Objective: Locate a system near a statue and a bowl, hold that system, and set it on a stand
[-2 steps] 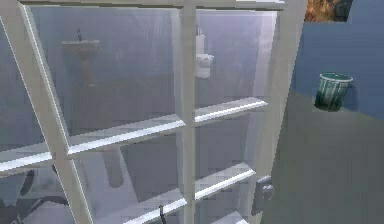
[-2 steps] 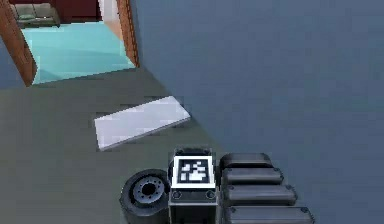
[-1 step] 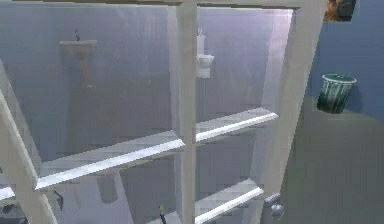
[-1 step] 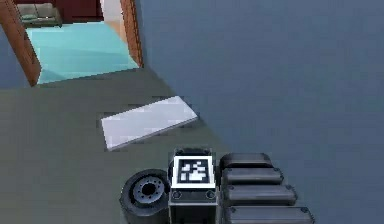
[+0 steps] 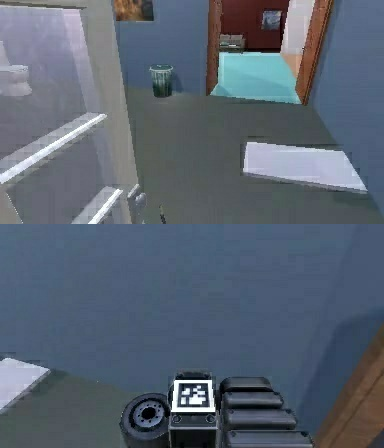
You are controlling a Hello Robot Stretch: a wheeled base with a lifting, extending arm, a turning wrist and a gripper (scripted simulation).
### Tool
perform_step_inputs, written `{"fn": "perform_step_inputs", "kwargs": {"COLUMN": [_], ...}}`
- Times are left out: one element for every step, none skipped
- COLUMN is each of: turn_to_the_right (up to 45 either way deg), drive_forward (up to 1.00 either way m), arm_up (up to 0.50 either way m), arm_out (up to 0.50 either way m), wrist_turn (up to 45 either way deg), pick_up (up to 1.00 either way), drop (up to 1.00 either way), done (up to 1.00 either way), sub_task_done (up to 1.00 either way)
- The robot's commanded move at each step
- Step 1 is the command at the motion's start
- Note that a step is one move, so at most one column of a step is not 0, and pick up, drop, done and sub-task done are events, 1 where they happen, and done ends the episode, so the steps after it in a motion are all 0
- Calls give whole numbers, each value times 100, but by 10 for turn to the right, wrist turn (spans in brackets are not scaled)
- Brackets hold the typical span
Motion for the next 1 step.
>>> {"fn": "perform_step_inputs", "kwargs": {"turn_to_the_right": [450], "drive_forward": [0], "arm_up": [0], "arm_out": [0], "wrist_turn": [0], "pick_up": [0], "drop": [0], "done": [0], "sub_task_done": [0]}}
